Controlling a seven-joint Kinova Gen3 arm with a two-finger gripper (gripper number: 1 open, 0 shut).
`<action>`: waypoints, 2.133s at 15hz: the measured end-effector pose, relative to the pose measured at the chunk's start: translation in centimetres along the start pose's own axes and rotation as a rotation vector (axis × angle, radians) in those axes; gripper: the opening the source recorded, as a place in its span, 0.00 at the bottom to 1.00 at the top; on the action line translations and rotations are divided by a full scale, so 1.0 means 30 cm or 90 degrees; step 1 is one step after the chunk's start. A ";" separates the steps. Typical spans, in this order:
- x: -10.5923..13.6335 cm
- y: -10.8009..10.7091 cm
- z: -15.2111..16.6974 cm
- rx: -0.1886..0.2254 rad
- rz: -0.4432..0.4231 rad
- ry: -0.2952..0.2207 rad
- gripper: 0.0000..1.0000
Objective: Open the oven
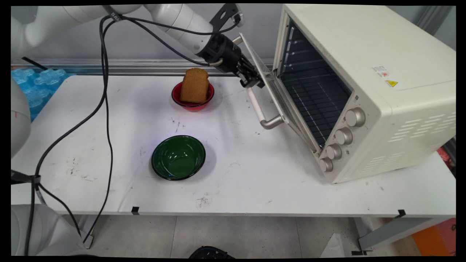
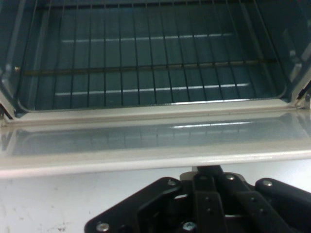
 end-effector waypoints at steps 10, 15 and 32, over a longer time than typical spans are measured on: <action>-0.089 0.003 0.022 0.010 -0.012 -0.011 0.00; -0.162 0.005 0.033 0.017 -0.028 0.000 0.00; -0.462 0.026 0.082 0.022 -0.063 0.058 0.00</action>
